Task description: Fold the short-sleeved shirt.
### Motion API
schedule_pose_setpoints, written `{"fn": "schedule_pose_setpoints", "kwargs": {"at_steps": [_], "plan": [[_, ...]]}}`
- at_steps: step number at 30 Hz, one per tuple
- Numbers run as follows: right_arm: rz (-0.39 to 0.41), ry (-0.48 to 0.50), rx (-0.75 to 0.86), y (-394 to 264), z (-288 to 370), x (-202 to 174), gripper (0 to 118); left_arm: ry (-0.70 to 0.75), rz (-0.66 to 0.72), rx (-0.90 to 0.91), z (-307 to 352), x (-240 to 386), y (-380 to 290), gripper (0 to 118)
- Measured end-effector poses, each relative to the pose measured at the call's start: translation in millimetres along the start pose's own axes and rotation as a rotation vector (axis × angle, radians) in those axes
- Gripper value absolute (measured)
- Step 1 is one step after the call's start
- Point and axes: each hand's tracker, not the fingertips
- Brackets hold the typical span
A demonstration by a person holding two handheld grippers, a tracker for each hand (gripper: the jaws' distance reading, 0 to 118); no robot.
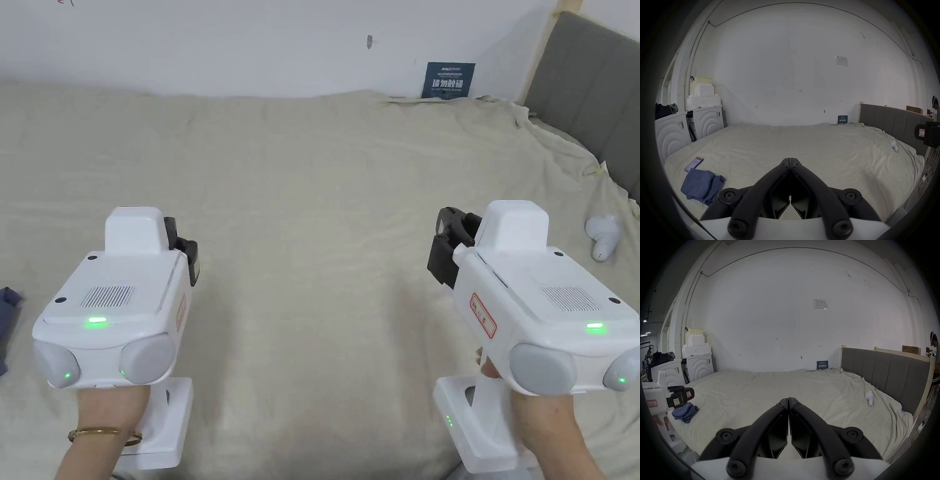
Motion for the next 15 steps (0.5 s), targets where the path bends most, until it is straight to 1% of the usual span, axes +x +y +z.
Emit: {"fn": "schedule_pose_setpoints", "kwargs": {"at_steps": [2, 3, 4, 5, 6, 7, 8, 9, 10, 11, 12, 15], "plan": [[-0.01, -0.006, -0.008, -0.5, -1.1, 2.6, 0, -0.007, 0.001, -0.003, 0.7, 0.1, -0.1, 0], [-0.032, -0.014, -0.021, 0.5, -0.6, 3.9, 1, -0.004, 0.003, 0.0, 1.5, 0.5, -0.5, 0], [-0.058, -0.004, -0.044, 2.4, -0.5, 5.8, 4, -0.006, 0.012, -0.003, 2.7, 0.3, -0.8, 7], [-0.076, 0.002, -0.084, 3.9, -1.5, 7.4, 19, -0.016, 0.022, -0.01, 3.6, -0.9, -1.0, 19], [-0.1, 0.0, -0.123, 6.5, -2.9, 8.9, 59, -0.028, 0.047, -0.02, 4.5, -2.9, -1.7, 51], [-0.118, -0.01, -0.156, 8.3, -4.0, 9.9, 90, -0.025, 0.062, -0.028, 5.0, -4.7, -3.3, 81], [-0.139, -0.013, -0.162, 8.8, -2.7, 10.4, 110, -0.016, 0.071, -0.033, 5.9, -5.6, -5.6, 107], [-0.153, -0.003, -0.169, 10.5, 0.0, 11.0, 118, 0.006, 0.084, -0.026, 8.9, -6.8, -9.8, 118], [-0.168, 0.001, -0.188, 12.7, 3.4, 10.7, 118, 0.012, 0.105, 0.023, 16.4, -8.2, -15.9, 118], [-0.175, -0.001, -0.217, 15.1, 4.3, 10.9, 118, 0.024, 0.096, -0.005, 20.0, -10.4, -21.6, 118], [-0.191, -0.024, -0.263, 17.9, 4.0, 10.3, 118, 0.038, 0.103, -0.019, 24.0, -12.3, -28.8, 118], [-0.22, -0.172, -0.389, 25.2, 6.6, 1.9, 118, 0.069, 0.11, -0.055, 35.4, -20.7, -61.1, 118]]}}
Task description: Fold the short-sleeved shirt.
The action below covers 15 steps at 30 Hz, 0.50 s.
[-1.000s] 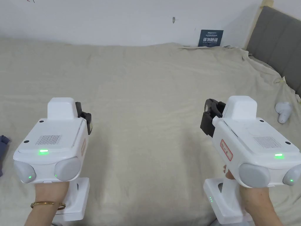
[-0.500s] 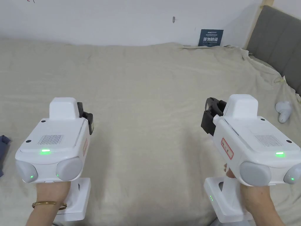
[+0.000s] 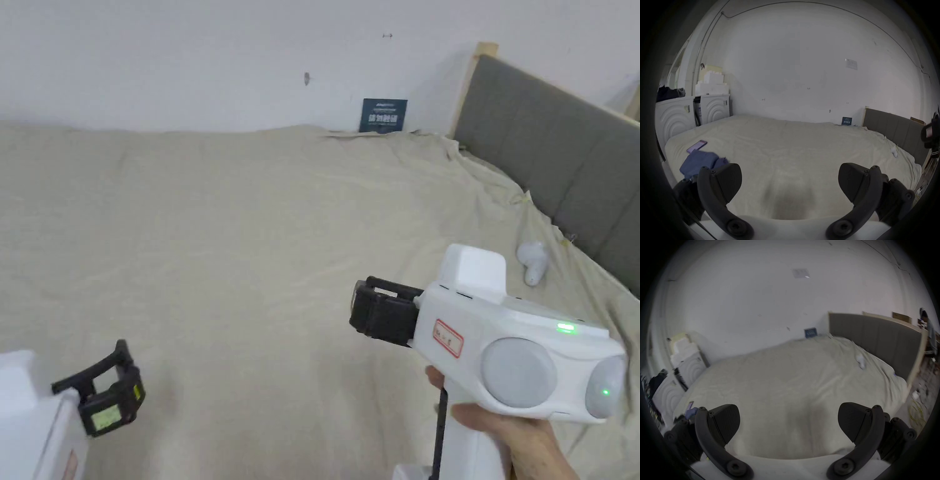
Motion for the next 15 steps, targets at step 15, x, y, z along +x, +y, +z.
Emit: {"fn": "schedule_pose_setpoints", "kwargs": {"at_steps": [15], "plan": [[-0.063, -0.022, -0.112, -22.0, 39.1, -27.2, 118, 0.141, -0.015, -0.146, 12.2, -39.9, -80.2, 118]]}}
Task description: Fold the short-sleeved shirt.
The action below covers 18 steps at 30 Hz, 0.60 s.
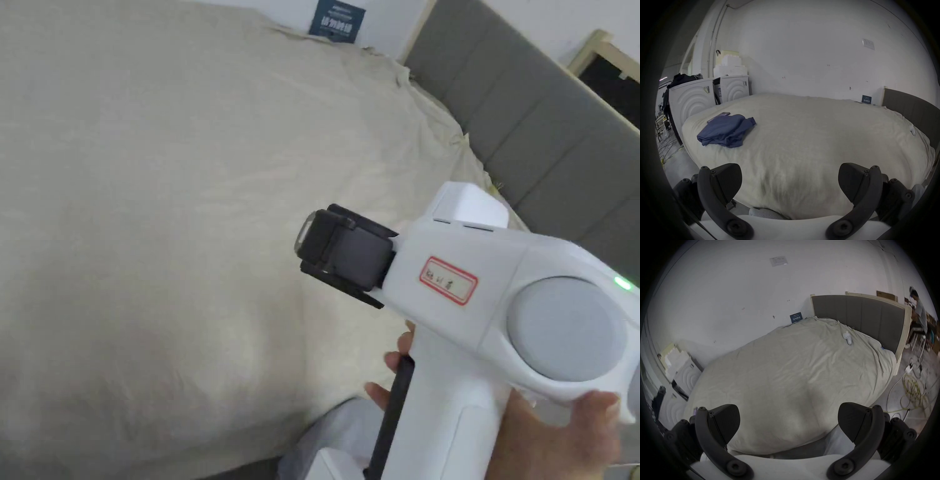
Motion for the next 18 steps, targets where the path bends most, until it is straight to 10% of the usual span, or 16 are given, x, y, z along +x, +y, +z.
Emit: {"fn": "schedule_pose_setpoints", "kwargs": {"at_steps": [8, 14, 18], "plan": [[-0.042, -0.01, -0.111, -36.5, -40.0, -13.3, 118, -0.025, 0.003, 0.045, 14.7, -3.0, -0.5, 118], [0.372, -0.172, -0.199, -85.2, -76.9, -26.7, 118, -0.016, -0.009, 0.025, 8.4, -2.8, 2.6, 118], [0.422, -0.277, -0.172, -118.4, -97.1, 7.1, 118, -0.023, -0.005, 0.03, 9.0, -3.8, 2.1, 118]]}}
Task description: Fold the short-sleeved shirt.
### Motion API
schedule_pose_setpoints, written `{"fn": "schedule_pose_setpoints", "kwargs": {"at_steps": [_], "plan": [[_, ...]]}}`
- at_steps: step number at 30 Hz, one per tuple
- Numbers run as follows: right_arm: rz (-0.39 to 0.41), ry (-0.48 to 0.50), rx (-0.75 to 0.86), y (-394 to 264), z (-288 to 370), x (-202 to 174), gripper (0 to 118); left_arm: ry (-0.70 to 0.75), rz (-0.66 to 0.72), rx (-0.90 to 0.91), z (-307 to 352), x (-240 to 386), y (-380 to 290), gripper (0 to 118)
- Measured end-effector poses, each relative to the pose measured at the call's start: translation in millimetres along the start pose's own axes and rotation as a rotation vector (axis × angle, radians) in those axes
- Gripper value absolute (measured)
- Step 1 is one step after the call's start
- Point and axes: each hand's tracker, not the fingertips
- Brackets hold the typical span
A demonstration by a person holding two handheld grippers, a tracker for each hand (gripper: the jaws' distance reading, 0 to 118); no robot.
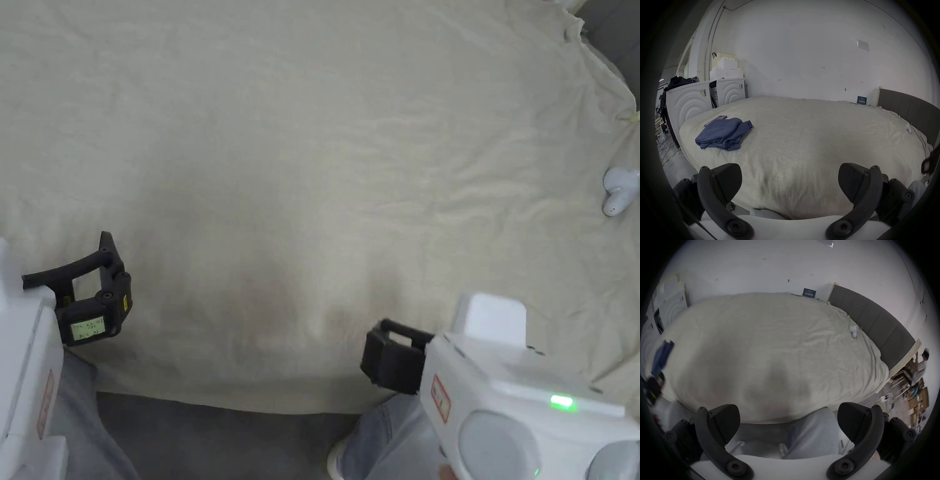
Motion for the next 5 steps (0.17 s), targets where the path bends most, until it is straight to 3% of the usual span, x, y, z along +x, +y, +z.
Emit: {"fn": "schedule_pose_setpoints", "kwargs": {"at_steps": [2, 5], "plan": [[0.033, -0.018, 0.102, -19.7, -10.5, 18.0, 118, 0.006, 0.008, 0.008, 2.4, -1.9, 0.7, 118], [-0.058, -0.142, 0.234, -40.3, -10.3, 42.2, 118, -0.019, 0.03, 0.044, 10.4, -6.3, 0.3, 118]]}}
